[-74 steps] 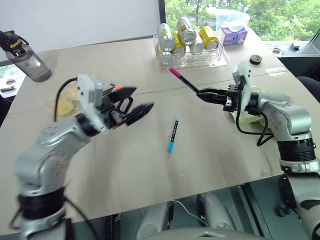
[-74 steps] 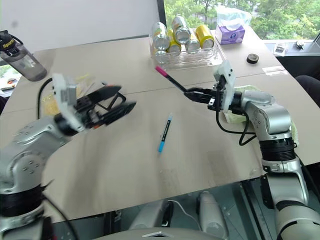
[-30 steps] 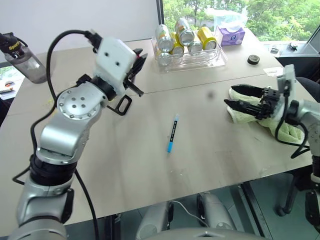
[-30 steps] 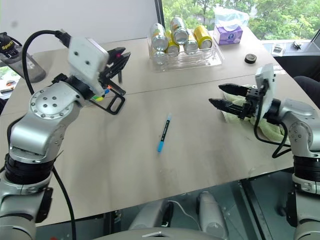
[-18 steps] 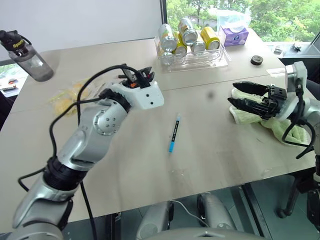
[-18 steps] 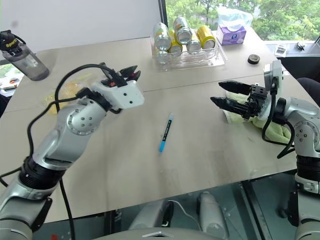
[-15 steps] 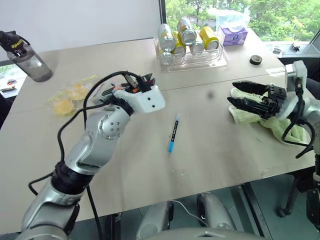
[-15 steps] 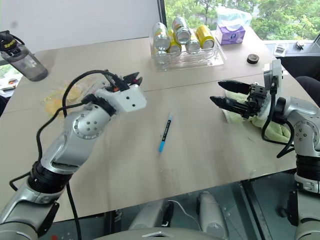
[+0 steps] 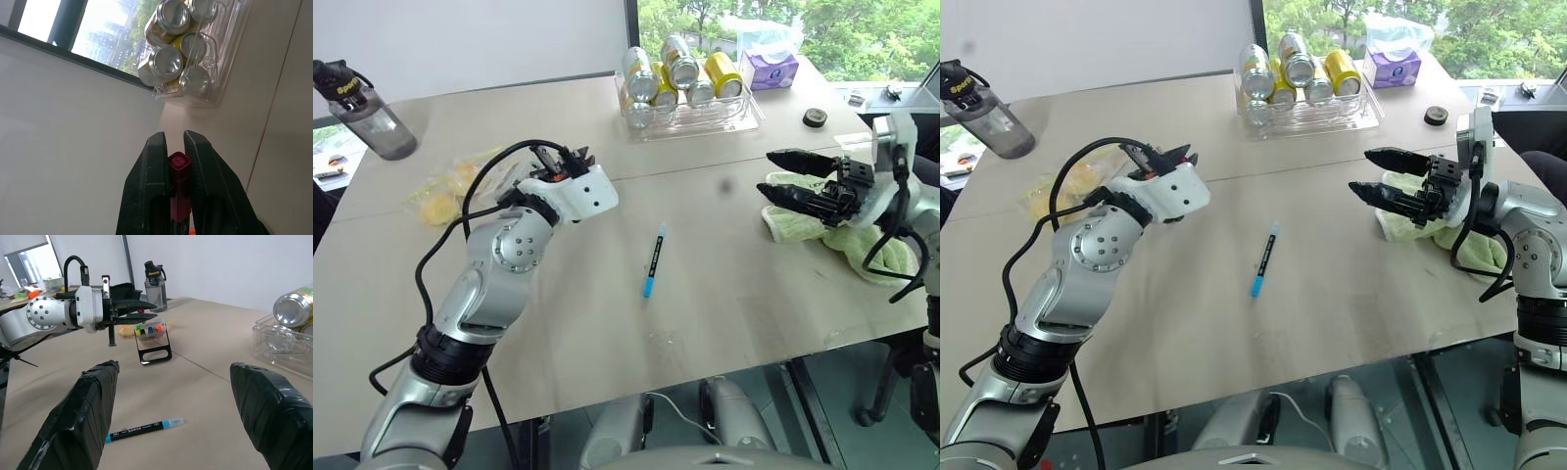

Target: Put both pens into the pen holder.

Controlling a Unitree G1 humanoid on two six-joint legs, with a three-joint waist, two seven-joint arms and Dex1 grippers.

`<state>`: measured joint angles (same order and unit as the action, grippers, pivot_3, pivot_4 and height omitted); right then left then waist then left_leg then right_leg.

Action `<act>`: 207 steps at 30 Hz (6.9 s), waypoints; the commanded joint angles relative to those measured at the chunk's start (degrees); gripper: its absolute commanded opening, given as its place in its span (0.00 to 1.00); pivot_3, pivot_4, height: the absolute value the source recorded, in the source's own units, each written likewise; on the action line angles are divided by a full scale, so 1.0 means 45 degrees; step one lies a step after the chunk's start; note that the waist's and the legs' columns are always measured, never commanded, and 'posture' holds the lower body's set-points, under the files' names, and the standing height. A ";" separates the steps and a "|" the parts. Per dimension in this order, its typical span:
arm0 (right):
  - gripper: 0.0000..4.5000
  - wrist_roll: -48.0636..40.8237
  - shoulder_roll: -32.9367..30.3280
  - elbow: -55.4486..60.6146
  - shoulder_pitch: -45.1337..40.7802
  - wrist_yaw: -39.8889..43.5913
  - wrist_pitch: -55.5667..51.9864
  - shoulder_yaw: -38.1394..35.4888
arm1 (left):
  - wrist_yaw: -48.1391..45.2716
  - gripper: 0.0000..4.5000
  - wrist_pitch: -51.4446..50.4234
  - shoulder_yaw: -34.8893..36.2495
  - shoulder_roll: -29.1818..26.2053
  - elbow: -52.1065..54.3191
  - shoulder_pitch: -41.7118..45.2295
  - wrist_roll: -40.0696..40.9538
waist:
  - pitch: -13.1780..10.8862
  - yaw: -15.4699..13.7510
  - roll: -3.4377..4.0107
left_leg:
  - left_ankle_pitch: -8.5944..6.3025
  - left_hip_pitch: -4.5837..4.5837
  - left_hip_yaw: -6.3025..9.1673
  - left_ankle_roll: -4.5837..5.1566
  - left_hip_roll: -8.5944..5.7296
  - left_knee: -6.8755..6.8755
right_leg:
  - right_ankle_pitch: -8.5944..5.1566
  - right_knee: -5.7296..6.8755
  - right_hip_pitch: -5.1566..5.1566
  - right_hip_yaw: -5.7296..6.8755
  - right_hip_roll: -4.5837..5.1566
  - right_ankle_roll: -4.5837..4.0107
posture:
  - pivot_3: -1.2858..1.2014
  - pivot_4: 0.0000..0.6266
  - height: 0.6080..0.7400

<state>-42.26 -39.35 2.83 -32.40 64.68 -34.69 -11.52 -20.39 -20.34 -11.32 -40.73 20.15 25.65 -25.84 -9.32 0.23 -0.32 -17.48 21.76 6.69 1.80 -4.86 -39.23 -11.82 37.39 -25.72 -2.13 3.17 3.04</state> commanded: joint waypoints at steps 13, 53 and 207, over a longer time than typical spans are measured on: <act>0.87 -0.0082 0.0030 0.0130 -0.0021 0.0096 0.0545 -0.0177 | -0.0020 0.67 -0.0021 0.0914 0.0385 -0.0388 0.0295 -0.0471 | 0.0000 0.0013 0.0000 | 0.0000 -0.0001 -0.0001 0.0000 0.0000 -0.0001 | 0.0000 0.0004 0.0000 0.0002 0.0000 0.0000 | 0.52 0.24 0.99; 0.87 0.7424 0.6077 0.1773 -0.0875 -0.9006 -0.5410 0.8384 | -0.9057 0.99 -0.9494 1.0440 -0.4591 0.4153 -0.6708 1.4103 | 0.0017 0.0374 -0.0025 | 0.0013 -0.0017 -0.0007 -0.0027 0.0004 0.0016 | -0.0006 0.0059 -0.0045 0.0009 -0.0017 -0.0010 | 0.52 0.24 0.99; 0.81 -0.0383 0.0842 0.1981 0.1006 -0.0324 0.0499 -0.0184 | 0.2338 0.00 0.2808 0.0518 0.1185 -0.1530 0.0283 0.0321 | 0.0022 -0.0071 -0.0030 | 0.0011 0.0017 0.0062 -0.0018 -0.0004 0.0044 | 0.0003 -0.0077 0.0012 0.0082 0.0008 -0.0004 | 0.52 0.24 0.99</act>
<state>-43.39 -35.27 11.08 -26.76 63.24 -33.57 -11.95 -10.12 -9.04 -9.63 -35.59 12.95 26.69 -23.54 -9.22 -0.09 -0.45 -17.44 21.84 6.99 1.72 -4.88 -39.03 -11.80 37.05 -25.67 -1.74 3.21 3.02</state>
